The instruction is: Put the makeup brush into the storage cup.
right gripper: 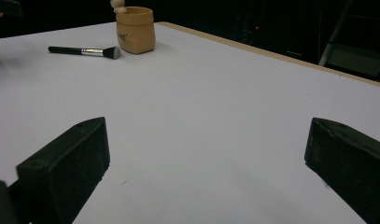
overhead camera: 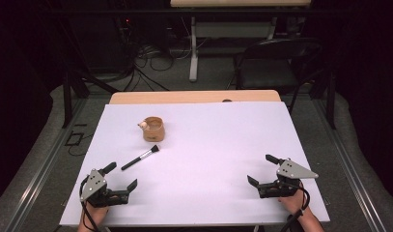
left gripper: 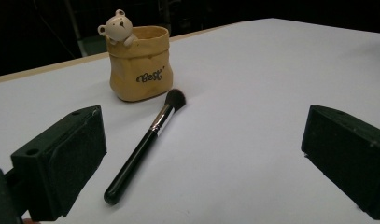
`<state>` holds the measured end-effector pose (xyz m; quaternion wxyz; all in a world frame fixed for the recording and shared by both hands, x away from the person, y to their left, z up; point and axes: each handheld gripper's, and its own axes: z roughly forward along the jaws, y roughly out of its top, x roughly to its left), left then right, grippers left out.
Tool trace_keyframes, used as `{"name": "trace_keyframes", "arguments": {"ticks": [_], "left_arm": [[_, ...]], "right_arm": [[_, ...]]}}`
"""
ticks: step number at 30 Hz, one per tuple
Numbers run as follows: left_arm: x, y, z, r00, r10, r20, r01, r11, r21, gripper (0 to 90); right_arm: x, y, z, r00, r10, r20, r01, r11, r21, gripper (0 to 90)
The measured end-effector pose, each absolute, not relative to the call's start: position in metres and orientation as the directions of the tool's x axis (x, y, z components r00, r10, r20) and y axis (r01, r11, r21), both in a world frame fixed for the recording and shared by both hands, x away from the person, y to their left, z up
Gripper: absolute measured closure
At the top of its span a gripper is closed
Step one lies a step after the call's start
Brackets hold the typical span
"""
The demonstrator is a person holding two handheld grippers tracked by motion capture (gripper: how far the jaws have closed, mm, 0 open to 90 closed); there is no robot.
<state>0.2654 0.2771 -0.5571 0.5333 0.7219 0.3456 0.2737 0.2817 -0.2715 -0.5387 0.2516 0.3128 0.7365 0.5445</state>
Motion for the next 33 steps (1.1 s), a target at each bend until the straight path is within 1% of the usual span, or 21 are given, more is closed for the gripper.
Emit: {"name": "trace_keyframes", "arguments": {"ticks": [11,24,33], "left_arm": [[0.2645,0.2753,-0.5572,0.613,0.790,0.030,0.208,-0.198,0.958,0.0],[0.2670,0.2737,-0.5569,0.606,0.794,0.043,0.206,-0.209,0.956,0.1],[0.2712,0.2703,-0.5558,0.604,0.796,0.044,0.207,-0.210,0.956,0.1]], "right_arm": [[0.2829,-0.2696,-0.5395,-0.684,0.729,-0.035,0.194,0.228,0.954,0.0],[0.2843,-0.2696,-0.5399,-0.683,0.729,-0.032,0.186,0.217,0.958,0.0],[0.2839,-0.2656,-0.5398,-0.688,0.724,-0.046,0.187,0.238,0.953,0.0]]}}
